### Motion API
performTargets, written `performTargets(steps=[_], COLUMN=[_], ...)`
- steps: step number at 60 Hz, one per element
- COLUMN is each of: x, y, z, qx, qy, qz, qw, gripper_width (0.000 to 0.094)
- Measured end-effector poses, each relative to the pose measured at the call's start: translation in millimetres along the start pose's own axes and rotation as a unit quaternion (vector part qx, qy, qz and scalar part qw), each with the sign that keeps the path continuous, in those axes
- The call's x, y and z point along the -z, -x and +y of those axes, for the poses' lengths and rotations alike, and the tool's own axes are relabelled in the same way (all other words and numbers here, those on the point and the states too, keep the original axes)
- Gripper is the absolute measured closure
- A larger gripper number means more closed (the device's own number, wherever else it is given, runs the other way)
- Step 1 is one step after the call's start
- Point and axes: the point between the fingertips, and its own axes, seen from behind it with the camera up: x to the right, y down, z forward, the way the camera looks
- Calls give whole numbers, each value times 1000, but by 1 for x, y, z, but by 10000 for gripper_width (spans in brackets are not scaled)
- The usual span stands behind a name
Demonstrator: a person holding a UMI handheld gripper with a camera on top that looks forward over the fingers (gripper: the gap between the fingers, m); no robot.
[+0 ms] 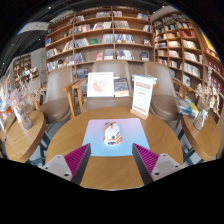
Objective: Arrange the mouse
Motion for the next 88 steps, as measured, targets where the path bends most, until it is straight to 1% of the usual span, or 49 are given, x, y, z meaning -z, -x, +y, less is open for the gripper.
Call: performTargets(steps=[3, 7, 17, 24, 28, 31, 37, 51, 60, 69, 75, 80, 88], x=[30, 64, 127, 157, 173, 182, 199, 222, 229, 234, 235, 234, 236], y=[0, -5, -32, -45, -48, -46, -43, -34, -45, -39, -47, -49, -51], z=[8, 23, 55, 77, 92, 105, 117, 125, 118, 119, 118, 122, 120], qx=[-2, 11, 22, 35, 32, 29, 24, 61, 59, 46, 46, 44, 35], qy=[-9, -19, -39, -32, -27, -17, -18, -35, -48, -50, -56, -54, -61], qz=[-6, 0, 33, 53, 56, 53, 46, 42, 62, 49, 62, 67, 71], qw=[1000, 1000, 998, 997, 998, 998, 999, 997, 995, 996, 995, 995, 995], gripper_width=[82, 78, 80, 78, 81, 81, 80, 78, 79, 78, 75, 77, 79])
